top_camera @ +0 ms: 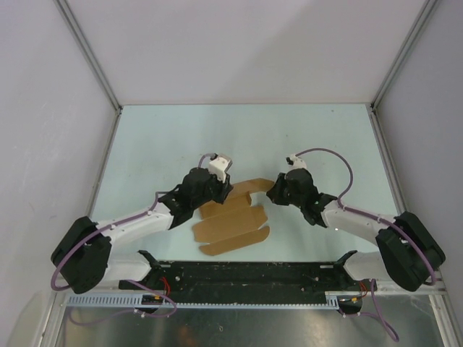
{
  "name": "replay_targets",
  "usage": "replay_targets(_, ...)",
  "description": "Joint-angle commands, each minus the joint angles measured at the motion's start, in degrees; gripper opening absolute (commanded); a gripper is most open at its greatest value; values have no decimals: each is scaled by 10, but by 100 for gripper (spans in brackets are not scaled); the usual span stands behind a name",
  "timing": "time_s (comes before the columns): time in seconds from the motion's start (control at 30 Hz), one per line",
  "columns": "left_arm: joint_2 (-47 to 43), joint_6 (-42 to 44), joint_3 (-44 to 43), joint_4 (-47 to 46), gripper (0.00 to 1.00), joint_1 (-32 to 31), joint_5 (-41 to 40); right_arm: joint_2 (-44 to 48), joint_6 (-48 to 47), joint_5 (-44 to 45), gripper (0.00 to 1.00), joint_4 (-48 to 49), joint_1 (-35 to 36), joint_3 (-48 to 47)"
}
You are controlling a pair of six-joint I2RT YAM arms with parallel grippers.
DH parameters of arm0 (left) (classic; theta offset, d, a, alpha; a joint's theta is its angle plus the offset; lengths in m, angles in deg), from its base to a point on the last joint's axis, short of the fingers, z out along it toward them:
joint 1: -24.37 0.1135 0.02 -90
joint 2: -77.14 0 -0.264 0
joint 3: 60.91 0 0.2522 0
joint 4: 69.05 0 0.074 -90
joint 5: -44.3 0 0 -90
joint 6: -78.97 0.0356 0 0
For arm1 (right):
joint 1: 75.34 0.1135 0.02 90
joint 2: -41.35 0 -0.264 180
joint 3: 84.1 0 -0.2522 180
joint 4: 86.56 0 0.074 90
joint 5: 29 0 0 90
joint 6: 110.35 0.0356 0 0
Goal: Fold the paper box
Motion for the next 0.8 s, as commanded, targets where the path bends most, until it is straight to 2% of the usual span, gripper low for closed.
replay_targets(0.0,-25,-6,6,2,27,-3,-15,45,-30,31,9,-21,1,-27)
replay_targets(0.13,-37,-10,10,19,26,-3,-21,49,-53,30,9,-33,3,-59)
replay_targets(0.4,-56,-15,35,30,25,-3,-36,2,-82,23,9,-39,22,-111)
replay_targets(0.77,-53,-13,42,36,24,-3,-46,-38,-87,41,9,-58,48,-129)
